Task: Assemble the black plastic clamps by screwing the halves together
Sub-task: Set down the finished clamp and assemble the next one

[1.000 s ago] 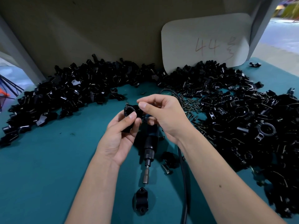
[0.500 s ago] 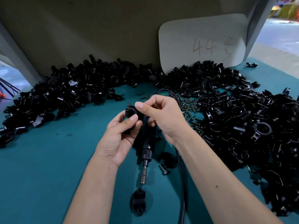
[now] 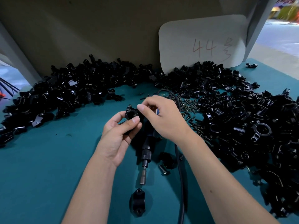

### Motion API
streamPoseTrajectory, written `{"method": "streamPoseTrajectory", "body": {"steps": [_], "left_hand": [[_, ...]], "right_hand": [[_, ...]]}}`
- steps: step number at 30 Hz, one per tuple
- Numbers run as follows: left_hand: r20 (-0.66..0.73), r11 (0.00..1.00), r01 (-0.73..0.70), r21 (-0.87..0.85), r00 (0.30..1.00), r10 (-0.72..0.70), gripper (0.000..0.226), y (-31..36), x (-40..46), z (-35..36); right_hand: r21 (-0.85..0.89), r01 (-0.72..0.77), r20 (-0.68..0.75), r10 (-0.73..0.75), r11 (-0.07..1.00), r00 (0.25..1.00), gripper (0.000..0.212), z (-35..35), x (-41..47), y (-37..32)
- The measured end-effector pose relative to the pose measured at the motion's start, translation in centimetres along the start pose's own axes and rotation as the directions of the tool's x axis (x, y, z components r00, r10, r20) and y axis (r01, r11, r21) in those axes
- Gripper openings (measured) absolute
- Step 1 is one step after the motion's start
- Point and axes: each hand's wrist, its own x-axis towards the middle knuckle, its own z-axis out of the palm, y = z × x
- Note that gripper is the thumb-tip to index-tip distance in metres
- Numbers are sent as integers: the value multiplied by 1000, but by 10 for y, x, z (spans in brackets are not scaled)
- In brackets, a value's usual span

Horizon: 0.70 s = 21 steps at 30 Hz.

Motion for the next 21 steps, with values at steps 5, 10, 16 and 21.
{"method": "streamPoseTrajectory", "body": {"steps": [5,10,16,21], "left_hand": [[-1,994,-18,108,1000,19,24,0,-1,-1],[36,994,-9,113,999,5,31,2,-2,-1],[13,997,-15,76,1000,15,37,0,-3,0],[-6,993,-34,109,999,35,28,2,-2,2]], "right_hand": [[-176,34,47,-26,984,999,41,0,0,1],[-161,-10,47,18,987,999,55,-4,-3,-3],[-268,18,85,5,963,996,48,0,-2,-5],[-231,-17,26,23,973,999,47,0,-6,-5]]}}
